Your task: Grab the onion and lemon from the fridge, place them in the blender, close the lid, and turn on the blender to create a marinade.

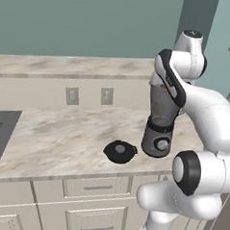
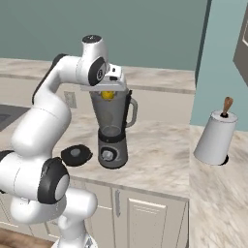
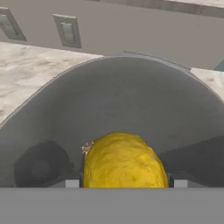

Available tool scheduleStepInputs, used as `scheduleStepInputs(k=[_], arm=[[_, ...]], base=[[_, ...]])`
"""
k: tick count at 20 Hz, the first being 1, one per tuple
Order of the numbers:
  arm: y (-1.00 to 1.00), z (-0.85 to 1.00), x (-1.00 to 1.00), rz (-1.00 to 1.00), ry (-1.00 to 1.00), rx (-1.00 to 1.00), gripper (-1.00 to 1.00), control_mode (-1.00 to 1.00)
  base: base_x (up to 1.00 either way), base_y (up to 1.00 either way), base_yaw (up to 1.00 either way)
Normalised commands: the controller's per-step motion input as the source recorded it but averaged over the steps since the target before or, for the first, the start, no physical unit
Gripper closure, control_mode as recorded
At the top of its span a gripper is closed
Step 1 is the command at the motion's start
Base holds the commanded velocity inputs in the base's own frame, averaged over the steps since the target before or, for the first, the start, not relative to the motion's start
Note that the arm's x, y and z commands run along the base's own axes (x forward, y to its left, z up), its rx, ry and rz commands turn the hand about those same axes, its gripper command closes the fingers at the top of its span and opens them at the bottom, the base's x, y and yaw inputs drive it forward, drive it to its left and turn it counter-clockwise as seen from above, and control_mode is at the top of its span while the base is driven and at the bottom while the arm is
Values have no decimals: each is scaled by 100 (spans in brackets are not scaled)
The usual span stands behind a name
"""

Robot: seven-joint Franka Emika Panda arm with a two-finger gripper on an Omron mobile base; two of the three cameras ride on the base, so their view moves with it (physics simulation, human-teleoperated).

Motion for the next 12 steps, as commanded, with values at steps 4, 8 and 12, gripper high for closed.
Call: scheduleStepInputs(k=[4,8,12], arm=[[-7,-23,32,0,0,-1,100,-100],[-3,1,24,0,0,0,-100,-100],[0,34,7,-1,0,0,-100,-100]], base=[[0,0,0],[0,0,0],[0,0,0]])
